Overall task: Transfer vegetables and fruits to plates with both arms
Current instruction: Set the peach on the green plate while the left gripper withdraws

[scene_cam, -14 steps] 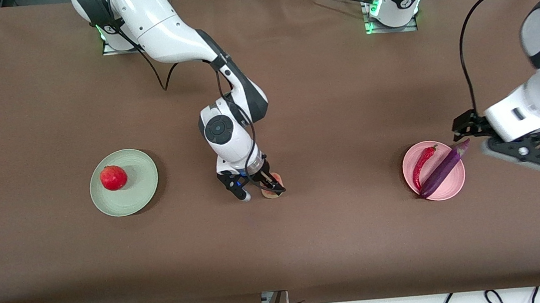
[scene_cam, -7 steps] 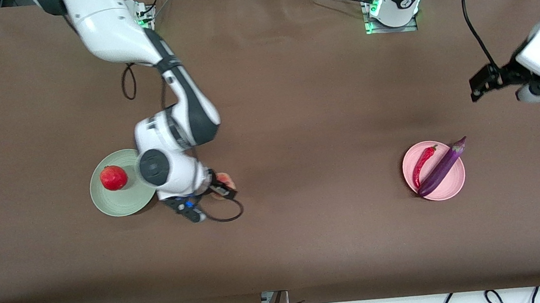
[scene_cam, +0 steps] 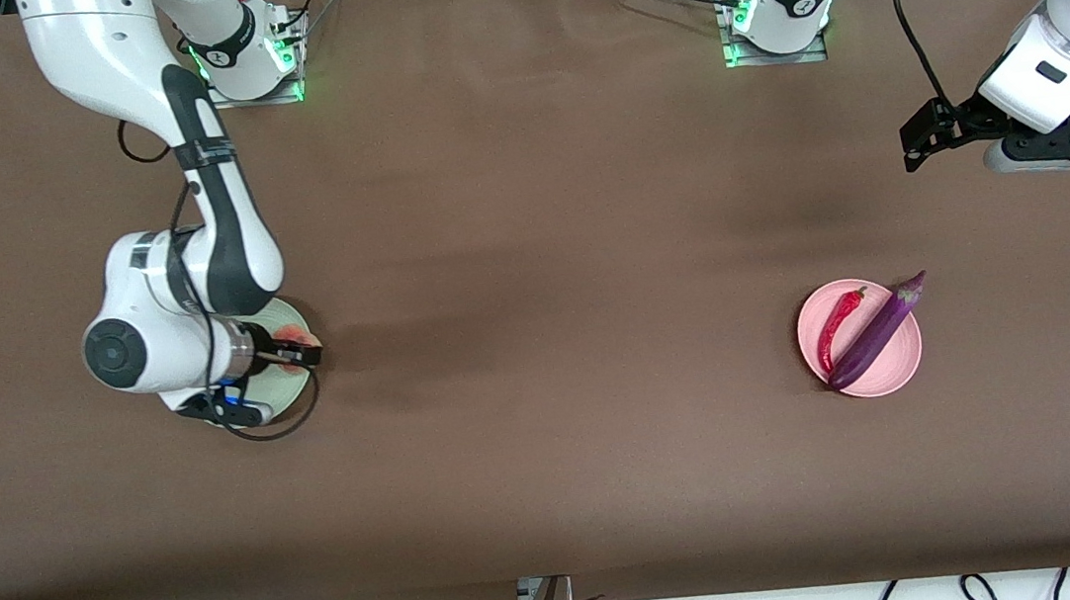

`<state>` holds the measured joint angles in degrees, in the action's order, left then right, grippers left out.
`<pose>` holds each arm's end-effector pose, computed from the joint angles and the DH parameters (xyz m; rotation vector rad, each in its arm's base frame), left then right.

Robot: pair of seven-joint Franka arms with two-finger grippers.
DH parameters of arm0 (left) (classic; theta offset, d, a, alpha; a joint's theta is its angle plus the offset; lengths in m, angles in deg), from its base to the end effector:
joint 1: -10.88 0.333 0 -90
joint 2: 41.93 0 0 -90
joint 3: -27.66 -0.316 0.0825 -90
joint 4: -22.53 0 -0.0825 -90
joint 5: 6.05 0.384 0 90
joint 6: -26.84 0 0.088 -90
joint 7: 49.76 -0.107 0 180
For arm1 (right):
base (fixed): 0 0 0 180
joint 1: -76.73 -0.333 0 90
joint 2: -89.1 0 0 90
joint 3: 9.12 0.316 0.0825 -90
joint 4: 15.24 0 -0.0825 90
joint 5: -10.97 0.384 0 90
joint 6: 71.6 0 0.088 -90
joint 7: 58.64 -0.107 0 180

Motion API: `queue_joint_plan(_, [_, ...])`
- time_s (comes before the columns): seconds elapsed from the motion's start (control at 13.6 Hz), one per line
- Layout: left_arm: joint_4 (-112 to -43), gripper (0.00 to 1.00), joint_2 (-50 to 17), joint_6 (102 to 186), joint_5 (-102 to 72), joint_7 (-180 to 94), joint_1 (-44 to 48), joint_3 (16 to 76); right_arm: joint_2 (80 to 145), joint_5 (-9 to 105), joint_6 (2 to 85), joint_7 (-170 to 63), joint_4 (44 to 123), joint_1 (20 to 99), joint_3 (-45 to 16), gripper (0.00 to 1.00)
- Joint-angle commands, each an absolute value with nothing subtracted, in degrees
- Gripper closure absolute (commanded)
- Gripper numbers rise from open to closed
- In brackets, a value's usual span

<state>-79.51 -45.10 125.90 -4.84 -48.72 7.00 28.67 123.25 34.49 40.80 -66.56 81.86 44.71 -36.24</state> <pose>0.5435 -0.0448 0.5687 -3.1180 0.1099 -0.0069 0.6362 0.1094 0.2610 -3.0360 0.3379 0.3891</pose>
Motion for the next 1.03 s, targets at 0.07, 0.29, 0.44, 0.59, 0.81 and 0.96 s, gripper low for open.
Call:
queue_joint_plan(0.07, [-79.6, 0.00, -45.5, 125.9, -5.5, -48.4, 6.7, 28.7, 120.4, 35.4, 43.3, -57.9, 87.8, 45.3, -38.2, 0.55])
queue_joint_plan(0.29, [-79.6, 0.00, -45.5, 125.9, -5.5, -48.4, 6.7, 28.7, 121.3, 35.5, 44.0, -55.8, 87.6, 46.8, -38.2, 0.22])
queue_joint_plan(0.44, [-79.6, 0.00, -45.5, 125.9, -5.5, -48.4, 6.7, 28.8, 121.2, 35.5, 44.0, -56.4, 87.3, 46.8, -38.1, 0.06])
queue_joint_plan(0.59, [-79.6, 0.00, -45.4, 125.9, -5.5, -48.4, 6.7, 28.8, 121.2, 35.5, 43.9, -56.6, 86.9, 46.8, -38.0, 0.01])
queue_joint_plan(0.81, [-79.3, 0.00, -45.2, 126.0, -5.4, -48.6, 6.7, 28.8, 121.0, 35.5, 43.1, -57.6, 84.8, 46.6, -38.0, 0.01])
queue_joint_plan(0.96, [-79.3, 0.00, -45.2, 126.0, -5.4, -48.6, 6.7, 28.8, 120.9, 35.3, 42.9, -59.6, 83.2, 46.4, -37.9, 0.01])
